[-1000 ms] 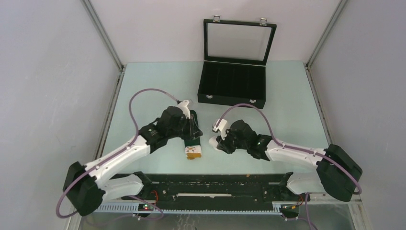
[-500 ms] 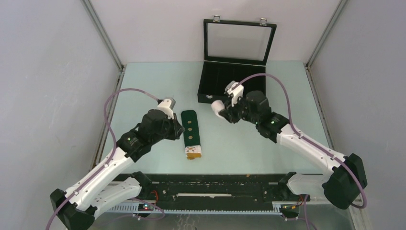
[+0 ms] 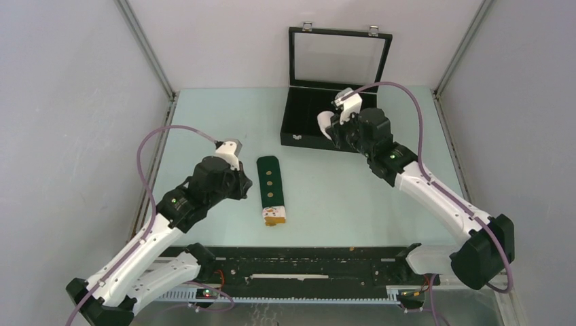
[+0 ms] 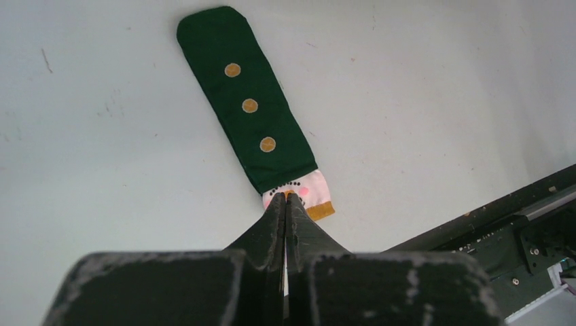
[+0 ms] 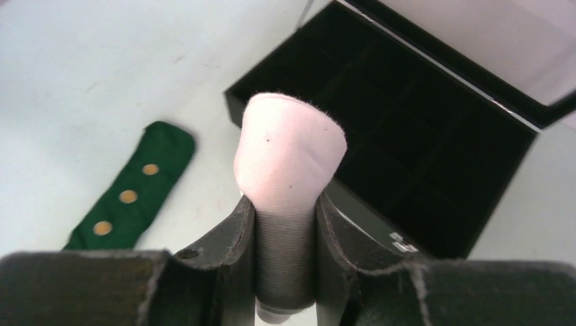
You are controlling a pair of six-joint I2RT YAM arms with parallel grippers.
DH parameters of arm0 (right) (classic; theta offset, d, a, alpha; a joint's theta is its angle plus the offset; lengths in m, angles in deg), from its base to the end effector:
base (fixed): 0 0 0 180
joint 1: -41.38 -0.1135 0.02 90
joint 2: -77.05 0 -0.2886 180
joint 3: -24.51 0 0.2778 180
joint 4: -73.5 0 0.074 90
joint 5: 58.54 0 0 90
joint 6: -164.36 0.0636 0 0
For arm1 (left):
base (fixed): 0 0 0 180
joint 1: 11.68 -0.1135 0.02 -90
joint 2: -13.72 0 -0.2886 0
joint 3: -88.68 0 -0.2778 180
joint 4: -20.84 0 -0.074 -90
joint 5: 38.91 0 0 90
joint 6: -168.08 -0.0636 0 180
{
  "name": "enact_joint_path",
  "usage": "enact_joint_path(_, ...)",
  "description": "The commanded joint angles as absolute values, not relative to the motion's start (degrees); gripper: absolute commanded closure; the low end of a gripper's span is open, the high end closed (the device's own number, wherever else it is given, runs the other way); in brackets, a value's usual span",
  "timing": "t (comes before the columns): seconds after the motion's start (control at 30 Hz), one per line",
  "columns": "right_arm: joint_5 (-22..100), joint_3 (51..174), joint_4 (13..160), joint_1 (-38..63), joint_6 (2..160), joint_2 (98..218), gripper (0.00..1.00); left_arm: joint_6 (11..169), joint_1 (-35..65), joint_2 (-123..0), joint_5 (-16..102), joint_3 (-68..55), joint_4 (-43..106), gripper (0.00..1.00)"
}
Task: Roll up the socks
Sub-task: Place a pair of socks in the storage box.
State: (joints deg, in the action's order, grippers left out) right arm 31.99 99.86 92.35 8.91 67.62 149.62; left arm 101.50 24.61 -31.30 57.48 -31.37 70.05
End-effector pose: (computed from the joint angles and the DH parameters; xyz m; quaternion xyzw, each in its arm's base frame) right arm 0.2893 0.1848 0.3642 -0.2707 0.7517 0.1375 0.5854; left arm 0.1636 -0.1114 0.3119 0.0731 0.8801 -0.1895 0.4292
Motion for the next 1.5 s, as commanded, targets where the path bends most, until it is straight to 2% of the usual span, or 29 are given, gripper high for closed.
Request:
enact_joint_path(0.0, 24.44, 105.07, 92.79, 10.39, 65.77, 152.27, 1.0, 98.68, 23.62, -29.9, 59.48, -27.63, 70.41, 1.0)
enact_joint_path(0.07, 19.98, 105.81, 92.75, 10.69, 65.91, 153.8, 1.0, 98.49, 23.36, -29.83, 59.44, -27.82, 70.41, 1.0)
enact_joint_path(0.23, 21.6, 108.28, 94.6, 14.3, 61.92, 157.99, 1.0, 98.17, 23.14, -29.66, 58.91, -28.5, 70.0, 1.0)
enact_joint_path(0.43, 27.02, 115.82, 105.0, 18.34, 58.16, 165.56, 1.0, 98.62, 22.57, -28.82, 57.82, -30.42, 68.21, 1.0)
enact_joint_path(0.83, 37.98, 118.22, 106.74, 26.41, 46.98, 175.04, 1.0, 99.27, 22.25, -28.38, 56.58, -31.39, 67.68, 1.0)
enact_joint_path(1.07, 39.22, 127.1, 113.99, 29.05, 44.16, 182.89, 1.0, 99.33, 22.05, -28.16, 56.88, -31.57, 67.68, 1.0)
enact_joint_path(1.47, 42.34, 130.92, 118.22, 32.87, 40.37, 188.04, 1.0, 99.26, 21.72, -28.23, 56.83, -31.68, 67.6, 1.0)
